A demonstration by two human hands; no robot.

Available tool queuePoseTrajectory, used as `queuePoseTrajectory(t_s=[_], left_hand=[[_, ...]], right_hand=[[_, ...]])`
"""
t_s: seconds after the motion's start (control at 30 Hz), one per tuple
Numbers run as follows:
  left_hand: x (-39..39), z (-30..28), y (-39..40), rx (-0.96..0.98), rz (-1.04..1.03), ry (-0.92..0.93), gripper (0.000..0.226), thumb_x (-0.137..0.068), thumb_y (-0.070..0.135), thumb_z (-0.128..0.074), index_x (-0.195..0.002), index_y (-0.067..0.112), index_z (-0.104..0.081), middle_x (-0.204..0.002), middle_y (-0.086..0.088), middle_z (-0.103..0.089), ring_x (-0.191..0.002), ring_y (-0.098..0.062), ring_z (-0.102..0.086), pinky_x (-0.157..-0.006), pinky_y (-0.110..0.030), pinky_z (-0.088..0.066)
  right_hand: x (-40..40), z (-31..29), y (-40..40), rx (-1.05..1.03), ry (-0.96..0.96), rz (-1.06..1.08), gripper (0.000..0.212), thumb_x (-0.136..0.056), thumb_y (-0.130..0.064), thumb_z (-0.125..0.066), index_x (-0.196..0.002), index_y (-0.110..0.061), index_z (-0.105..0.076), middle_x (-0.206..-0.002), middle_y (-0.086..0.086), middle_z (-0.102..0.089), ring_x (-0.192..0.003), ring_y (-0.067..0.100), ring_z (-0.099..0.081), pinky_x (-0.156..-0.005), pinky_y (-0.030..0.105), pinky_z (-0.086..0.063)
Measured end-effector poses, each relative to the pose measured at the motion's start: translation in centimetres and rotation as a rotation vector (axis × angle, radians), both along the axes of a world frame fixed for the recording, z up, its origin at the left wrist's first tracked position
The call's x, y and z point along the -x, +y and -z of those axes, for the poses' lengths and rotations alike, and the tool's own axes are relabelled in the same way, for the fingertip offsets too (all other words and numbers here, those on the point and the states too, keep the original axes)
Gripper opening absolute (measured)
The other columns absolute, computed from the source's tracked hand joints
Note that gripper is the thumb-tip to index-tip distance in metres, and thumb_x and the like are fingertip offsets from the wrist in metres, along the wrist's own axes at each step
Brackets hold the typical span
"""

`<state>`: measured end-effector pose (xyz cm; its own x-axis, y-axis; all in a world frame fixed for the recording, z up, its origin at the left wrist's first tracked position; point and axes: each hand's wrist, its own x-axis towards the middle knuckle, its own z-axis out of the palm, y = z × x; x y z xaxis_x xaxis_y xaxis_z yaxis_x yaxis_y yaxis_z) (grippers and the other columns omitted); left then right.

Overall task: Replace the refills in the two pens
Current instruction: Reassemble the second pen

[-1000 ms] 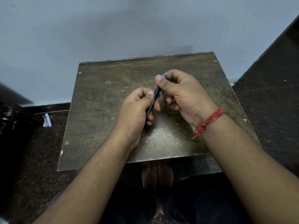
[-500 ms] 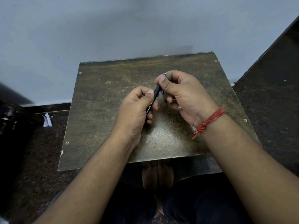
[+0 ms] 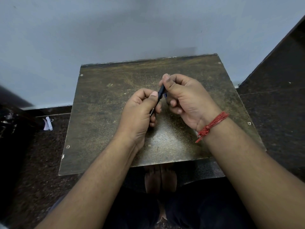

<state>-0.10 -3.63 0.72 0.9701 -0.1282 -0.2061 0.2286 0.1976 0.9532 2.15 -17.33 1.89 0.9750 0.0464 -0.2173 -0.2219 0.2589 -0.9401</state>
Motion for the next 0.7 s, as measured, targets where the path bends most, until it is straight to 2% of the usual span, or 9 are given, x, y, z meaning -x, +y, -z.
queuePoseTrajectory(t_s=[0.13, 0.37, 0.53, 0.63, 0.7], left_hand=[[-0.07, 0.1, 0.09, 0.047, -0.009, 0.048, 0.021, -0.101, 0.02, -0.053, -0.081, 0.021, -0.057, -0.06, 0.001, -0.055, -0.042, -0.007, -0.035, -0.041, -0.02, -0.028], [0.06, -0.1, -0.39, 0.047, -0.028, 0.017, 0.023, -0.101, 0.015, -0.053, -0.078, 0.018, -0.055, -0.057, 0.0, -0.051, -0.04, -0.007, -0.033, -0.038, -0.02, -0.026], [0.08, -0.22, -0.36, 0.03, -0.02, 0.009, 0.02, -0.102, 0.015, -0.051, -0.082, 0.015, -0.054, -0.057, 0.001, -0.051, -0.041, -0.007, -0.032, -0.039, -0.02, -0.026], [0.06, -0.23, -0.18, 0.056, -0.005, 0.012, 0.012, -0.103, 0.015, -0.048, -0.097, 0.008, -0.054, -0.059, 0.001, -0.053, -0.042, -0.007, -0.033, -0.039, -0.02, -0.027], [-0.06, -0.1, 0.02, 0.032, -0.018, 0.021, 0.011, -0.103, 0.016, -0.047, -0.102, 0.007, -0.055, -0.06, 0.002, -0.054, -0.043, -0.008, -0.033, -0.04, -0.02, -0.028]], right_hand=[[-0.15, 0.05, -0.06, -0.008, -0.001, -0.022, 0.015, -0.1, -0.016, -0.057, -0.092, -0.009, -0.068, -0.072, -0.001, -0.061, -0.043, 0.005, -0.038, -0.034, 0.017, -0.025], [-0.22, 0.18, 0.0, 0.027, 0.007, 0.017, 0.019, -0.099, -0.015, -0.058, -0.081, -0.011, -0.062, -0.06, -0.006, -0.057, -0.041, 0.004, -0.037, -0.033, 0.016, -0.024], [-0.06, 0.24, 0.3, 0.045, 0.007, 0.044, 0.018, -0.099, -0.019, -0.06, -0.084, -0.009, -0.058, -0.056, -0.006, -0.055, -0.038, 0.004, -0.037, -0.032, 0.015, -0.022], [0.03, -0.01, 0.39, 0.189, -0.061, 0.113, 0.02, -0.098, -0.026, -0.063, -0.09, -0.007, -0.062, -0.059, -0.003, -0.054, -0.04, 0.007, -0.04, -0.034, 0.018, -0.027], [-0.29, -0.04, -0.14, 0.453, -0.137, 0.2, 0.019, -0.097, -0.032, -0.062, -0.091, -0.015, -0.066, -0.066, -0.006, -0.06, -0.05, 0.007, -0.052, -0.043, 0.022, -0.042]])
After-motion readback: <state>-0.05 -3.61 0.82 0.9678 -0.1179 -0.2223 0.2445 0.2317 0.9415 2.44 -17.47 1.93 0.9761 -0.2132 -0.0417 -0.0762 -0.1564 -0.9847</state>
